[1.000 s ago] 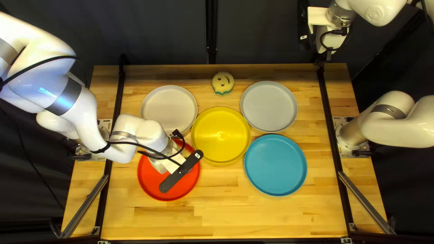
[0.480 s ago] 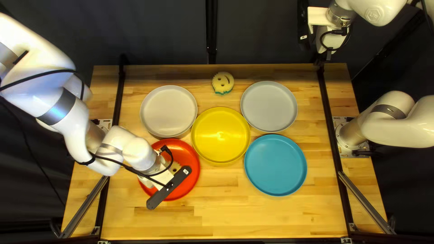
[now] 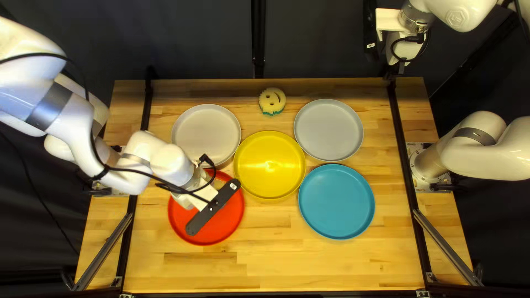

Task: Pick up sponge and scrub the plate

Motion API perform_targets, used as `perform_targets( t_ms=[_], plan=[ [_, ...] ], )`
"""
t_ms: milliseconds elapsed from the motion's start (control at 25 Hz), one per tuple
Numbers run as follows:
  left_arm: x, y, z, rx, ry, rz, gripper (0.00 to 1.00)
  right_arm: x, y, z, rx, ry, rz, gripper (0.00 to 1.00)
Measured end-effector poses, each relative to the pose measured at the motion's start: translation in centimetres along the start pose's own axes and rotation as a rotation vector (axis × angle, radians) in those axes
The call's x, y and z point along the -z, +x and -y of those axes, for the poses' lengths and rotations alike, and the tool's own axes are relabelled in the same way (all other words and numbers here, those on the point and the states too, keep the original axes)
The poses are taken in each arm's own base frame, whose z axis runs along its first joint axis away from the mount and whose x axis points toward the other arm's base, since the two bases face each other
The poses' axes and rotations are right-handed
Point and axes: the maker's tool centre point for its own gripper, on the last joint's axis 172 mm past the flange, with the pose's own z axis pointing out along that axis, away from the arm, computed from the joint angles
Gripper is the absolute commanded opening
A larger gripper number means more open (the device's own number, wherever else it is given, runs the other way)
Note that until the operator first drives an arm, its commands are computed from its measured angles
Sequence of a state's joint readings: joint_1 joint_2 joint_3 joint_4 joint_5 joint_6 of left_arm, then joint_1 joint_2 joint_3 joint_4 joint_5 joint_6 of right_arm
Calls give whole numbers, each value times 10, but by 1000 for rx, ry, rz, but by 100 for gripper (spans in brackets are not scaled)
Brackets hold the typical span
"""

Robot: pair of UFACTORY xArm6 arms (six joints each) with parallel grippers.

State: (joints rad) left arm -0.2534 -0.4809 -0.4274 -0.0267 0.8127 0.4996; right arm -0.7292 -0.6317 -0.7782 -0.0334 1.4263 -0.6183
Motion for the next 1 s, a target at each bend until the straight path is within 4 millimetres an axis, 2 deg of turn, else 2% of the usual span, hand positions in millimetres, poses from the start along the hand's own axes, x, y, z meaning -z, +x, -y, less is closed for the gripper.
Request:
perform_targets(
  t_ms=[160, 400, 880, 1000],
  plan=[
    [10, -34, 20, 24, 11, 22, 0, 0, 0, 0, 0, 0, 0, 100],
    [4, -85, 50, 36, 3, 45, 0, 0, 0, 0, 0, 0, 0, 100],
    [1, -88, 53, 36, -5, 39, 0, 0, 0, 0, 0, 0, 0, 100],
    [-5, -92, 49, 44, -13, 48, 0, 0, 0, 0, 0, 0, 0, 100]
  ],
)
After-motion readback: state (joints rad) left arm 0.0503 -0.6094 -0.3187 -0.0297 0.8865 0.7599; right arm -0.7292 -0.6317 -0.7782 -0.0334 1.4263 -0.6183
